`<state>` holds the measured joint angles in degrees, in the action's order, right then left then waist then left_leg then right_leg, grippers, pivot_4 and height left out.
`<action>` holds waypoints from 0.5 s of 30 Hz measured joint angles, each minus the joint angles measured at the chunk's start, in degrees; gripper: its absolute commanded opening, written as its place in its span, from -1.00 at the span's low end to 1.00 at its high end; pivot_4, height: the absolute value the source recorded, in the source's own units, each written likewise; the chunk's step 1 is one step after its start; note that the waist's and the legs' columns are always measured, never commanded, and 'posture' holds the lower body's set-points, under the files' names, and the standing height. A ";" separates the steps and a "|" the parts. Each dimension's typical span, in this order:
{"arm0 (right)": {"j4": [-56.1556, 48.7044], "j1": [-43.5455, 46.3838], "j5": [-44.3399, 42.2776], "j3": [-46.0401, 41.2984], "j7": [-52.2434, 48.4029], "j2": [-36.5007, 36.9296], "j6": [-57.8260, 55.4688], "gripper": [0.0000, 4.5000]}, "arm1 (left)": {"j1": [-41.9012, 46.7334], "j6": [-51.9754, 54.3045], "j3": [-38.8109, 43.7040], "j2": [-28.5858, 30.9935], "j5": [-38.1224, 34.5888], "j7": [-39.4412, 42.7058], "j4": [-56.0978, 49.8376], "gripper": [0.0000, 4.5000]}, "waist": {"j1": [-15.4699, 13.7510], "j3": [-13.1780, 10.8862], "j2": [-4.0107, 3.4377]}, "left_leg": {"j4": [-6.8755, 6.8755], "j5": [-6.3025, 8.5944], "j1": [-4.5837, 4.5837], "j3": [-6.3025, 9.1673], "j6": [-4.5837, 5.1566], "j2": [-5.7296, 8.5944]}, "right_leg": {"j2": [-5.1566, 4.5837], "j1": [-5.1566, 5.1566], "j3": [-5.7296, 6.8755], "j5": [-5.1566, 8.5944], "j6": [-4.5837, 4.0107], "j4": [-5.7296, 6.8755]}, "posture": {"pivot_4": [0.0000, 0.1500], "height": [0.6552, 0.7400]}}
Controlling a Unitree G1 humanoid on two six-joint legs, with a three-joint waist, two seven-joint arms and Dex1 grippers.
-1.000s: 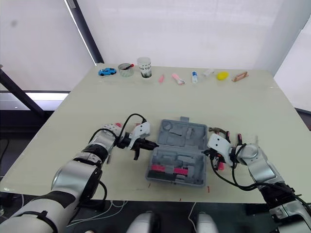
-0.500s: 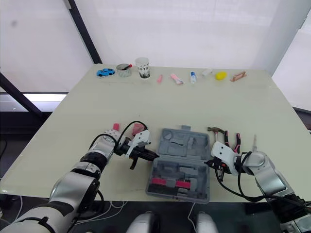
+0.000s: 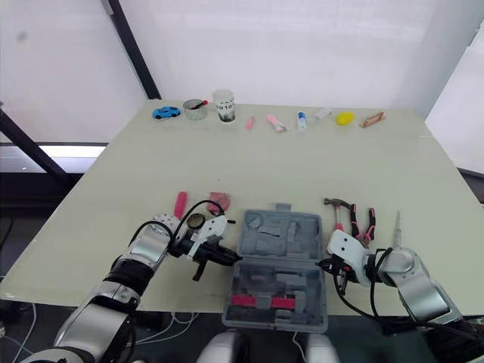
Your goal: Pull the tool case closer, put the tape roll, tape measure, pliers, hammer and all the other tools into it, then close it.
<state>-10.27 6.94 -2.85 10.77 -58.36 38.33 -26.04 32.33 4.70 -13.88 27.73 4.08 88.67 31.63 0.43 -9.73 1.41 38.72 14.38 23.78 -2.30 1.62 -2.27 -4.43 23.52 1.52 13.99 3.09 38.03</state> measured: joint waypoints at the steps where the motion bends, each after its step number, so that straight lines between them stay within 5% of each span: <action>1: -0.02 -0.01 -0.01 0.01 0.01 -0.04 -0.01 -1.00 | -0.14 0.08 -0.09 0.27 -0.10 0.00 -0.27 -0.97 | 0.01 0.00 0.00 | 0.00 0.00 0.00 0.00 0.00 0.00 | 0.00 0.00 0.00 0.00 0.00 0.01 | 1.00 1.00; 15: -0.01 0.02 -0.10 0.32 0.37 -0.57 -0.12 -1.00 | -1.02 1.63 -0.72 1.90 -2.02 -0.18 -1.48 -0.97 | 0.20 0.00 0.00 | 0.00 0.00 0.00 0.05 0.00 0.00 | 0.03 0.00 0.01 0.00 -0.01 0.02 | 1.00 1.00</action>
<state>-10.28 6.96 -2.95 11.10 -57.99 37.76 -26.17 31.30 6.33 -14.60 29.64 2.06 88.48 30.15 0.63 -9.73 1.41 38.72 14.38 23.78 -2.26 1.62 -2.27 -4.41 23.52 1.53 13.98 3.08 38.04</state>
